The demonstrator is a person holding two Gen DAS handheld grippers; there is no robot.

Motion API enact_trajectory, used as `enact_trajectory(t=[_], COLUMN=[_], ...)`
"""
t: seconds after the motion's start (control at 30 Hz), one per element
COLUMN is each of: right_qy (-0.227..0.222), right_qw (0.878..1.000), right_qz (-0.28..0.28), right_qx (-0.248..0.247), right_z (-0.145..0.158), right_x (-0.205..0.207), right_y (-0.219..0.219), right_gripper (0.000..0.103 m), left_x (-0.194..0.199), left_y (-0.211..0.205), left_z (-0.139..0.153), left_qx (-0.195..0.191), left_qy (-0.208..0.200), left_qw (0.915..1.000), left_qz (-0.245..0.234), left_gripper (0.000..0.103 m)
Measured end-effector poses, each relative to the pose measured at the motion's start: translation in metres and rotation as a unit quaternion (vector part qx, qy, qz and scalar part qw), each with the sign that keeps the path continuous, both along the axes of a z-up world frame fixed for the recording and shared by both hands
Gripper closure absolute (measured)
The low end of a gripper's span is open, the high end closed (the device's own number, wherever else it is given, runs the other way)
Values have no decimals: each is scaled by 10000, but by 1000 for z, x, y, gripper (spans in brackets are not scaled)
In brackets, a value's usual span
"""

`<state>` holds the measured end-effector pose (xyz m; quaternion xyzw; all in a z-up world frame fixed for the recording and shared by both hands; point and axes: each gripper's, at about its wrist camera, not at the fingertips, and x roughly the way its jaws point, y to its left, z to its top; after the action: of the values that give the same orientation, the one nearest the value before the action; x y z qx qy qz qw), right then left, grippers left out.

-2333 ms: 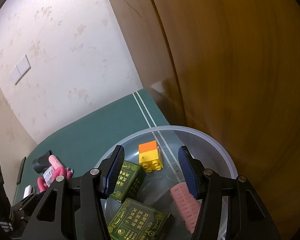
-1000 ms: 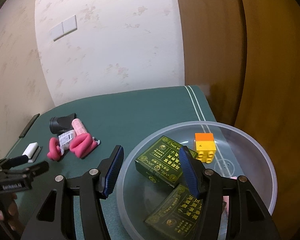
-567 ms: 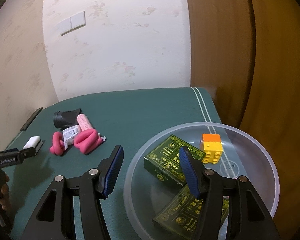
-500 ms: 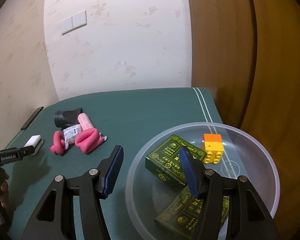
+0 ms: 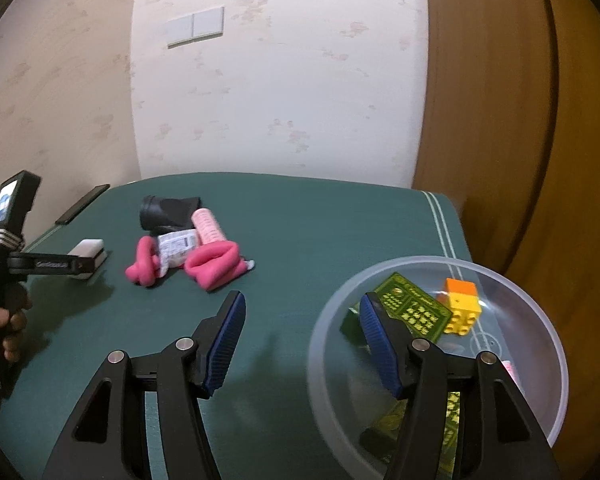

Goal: Organize objects
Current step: 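Grasp the white block with the left gripper while the right moves back, then grasp the pink foam curler with the right gripper and lift it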

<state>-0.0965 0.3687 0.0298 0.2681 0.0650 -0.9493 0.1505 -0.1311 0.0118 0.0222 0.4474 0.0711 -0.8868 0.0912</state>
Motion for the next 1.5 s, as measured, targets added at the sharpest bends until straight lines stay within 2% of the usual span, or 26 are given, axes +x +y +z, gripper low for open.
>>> enact_trajectory(t=[0.07, 0.1, 0.2, 0.33, 0.37, 0.63, 0.87, 1.0, 1.5], right_qy=[-6, 16, 78, -18, -43, -374, -953, -1278, -1811], right_qw=[10000, 10000, 9999, 9999, 9998, 9987, 9941, 9907, 9831], right_qz=[22, 18, 52, 137, 157, 353, 519, 466, 183], right_qx=[12, 55, 106, 66, 70, 70, 23, -64, -178], right_z=[-1, -1, 0, -2, -2, -9, -23, -32, -50], right_x=[2, 3, 7, 9, 9, 2, -28, -54, -112], right_y=[-3, -5, -10, -17, -20, -40, -68, -81, -108], right_gripper=[41, 41, 41, 40, 40, 40, 40, 40, 40], left_x=[-4, -7, -9, -8, -7, 7, 18, 20, 26], left_y=[1, 1, 3, 2, 3, 4, -1, -2, 1], left_z=[-1, -3, -4, -2, -1, 11, 22, 28, 31], left_qx=[23, 55, -19, 98, 130, 141, 352, 417, 526], left_qy=[-15, -50, -44, 33, 44, 283, 487, 574, 600], left_qw=[10000, 9999, 9998, 9995, 9993, 9986, 9975, 9969, 9960], left_qz=[-82, -145, -187, -310, -355, -416, -359, -354, -397], left_gripper=[11, 19, 29, 52, 55, 56, 56, 56, 56])
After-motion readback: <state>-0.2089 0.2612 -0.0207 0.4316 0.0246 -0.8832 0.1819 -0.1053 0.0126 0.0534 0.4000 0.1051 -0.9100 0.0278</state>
